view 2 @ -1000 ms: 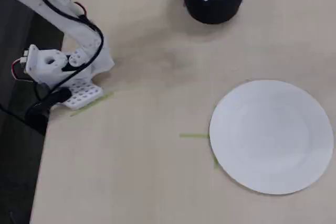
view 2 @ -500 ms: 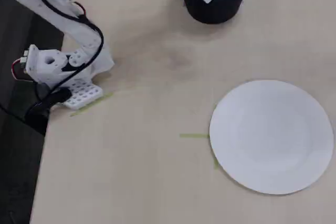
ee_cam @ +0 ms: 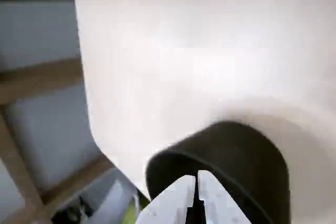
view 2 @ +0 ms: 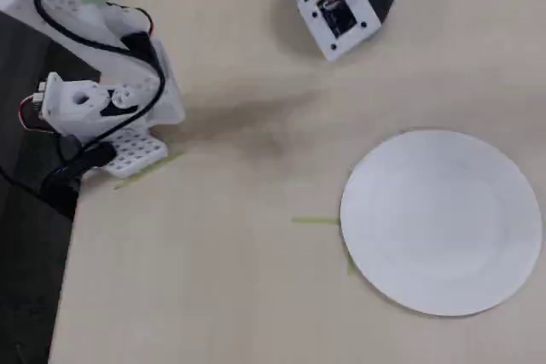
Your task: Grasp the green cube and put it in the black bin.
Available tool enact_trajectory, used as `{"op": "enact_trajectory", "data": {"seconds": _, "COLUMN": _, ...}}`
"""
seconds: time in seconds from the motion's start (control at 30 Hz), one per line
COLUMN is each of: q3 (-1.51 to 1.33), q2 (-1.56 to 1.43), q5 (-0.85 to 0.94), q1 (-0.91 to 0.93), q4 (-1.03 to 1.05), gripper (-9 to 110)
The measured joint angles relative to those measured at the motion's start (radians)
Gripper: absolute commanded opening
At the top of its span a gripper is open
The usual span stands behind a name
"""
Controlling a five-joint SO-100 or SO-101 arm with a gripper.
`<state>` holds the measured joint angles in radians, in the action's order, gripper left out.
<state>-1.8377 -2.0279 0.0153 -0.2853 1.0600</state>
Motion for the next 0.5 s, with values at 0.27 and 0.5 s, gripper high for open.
{"op": "enact_trajectory", "data": {"seconds": 0.27, "q3": -0.265, "q2": -0.290, "q5": -0.046, "q1": 0.219, "q4": -0.117, "gripper": 0}}
{"op": "enact_trajectory", "data": {"seconds": 0.5, "q3": -0.583, "q2": -0.624, "q5": -0.092, "q1": 0.221, "q4": -0.138, "gripper": 0}}
